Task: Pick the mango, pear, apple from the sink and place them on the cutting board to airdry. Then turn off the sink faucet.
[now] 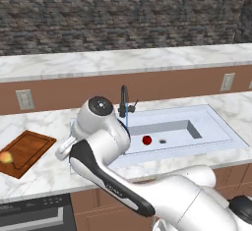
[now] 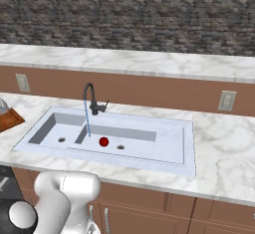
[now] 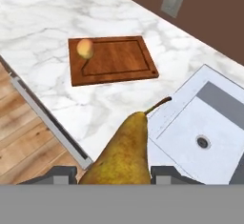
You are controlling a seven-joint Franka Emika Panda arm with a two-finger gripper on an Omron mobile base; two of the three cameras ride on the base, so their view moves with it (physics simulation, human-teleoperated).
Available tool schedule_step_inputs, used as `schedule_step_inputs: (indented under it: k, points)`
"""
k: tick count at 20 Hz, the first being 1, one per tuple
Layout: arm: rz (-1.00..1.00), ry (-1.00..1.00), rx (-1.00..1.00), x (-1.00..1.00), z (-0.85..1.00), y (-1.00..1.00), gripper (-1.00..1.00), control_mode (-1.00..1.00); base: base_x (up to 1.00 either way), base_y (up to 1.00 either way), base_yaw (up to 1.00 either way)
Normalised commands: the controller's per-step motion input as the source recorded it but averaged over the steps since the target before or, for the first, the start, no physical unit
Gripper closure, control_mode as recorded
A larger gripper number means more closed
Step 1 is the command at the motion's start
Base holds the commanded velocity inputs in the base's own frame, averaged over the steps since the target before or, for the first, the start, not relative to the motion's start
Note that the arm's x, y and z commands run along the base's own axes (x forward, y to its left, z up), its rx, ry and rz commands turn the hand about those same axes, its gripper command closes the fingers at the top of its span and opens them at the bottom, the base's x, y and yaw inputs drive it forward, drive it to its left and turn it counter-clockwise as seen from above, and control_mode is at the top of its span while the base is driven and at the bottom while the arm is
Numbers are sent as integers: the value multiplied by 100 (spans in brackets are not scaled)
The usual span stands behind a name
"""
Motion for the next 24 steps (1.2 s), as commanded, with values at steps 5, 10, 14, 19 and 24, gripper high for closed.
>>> schedule_step_inputs:
  k: [5,10,14,19,24]
  points:
    - [6,-1,-4,11,0,77,100,-100,0,0,0]
    - [6,0,-1,25,0,57,100,-100,0,0,0]
    - [7,0,0,40,0,41,100,-100,0,0,0]
    - [7,0,0,42,0,32,100,-100,0,0,0]
    - [5,-3,-3,37,-2,36,100,-100,0,0,0]
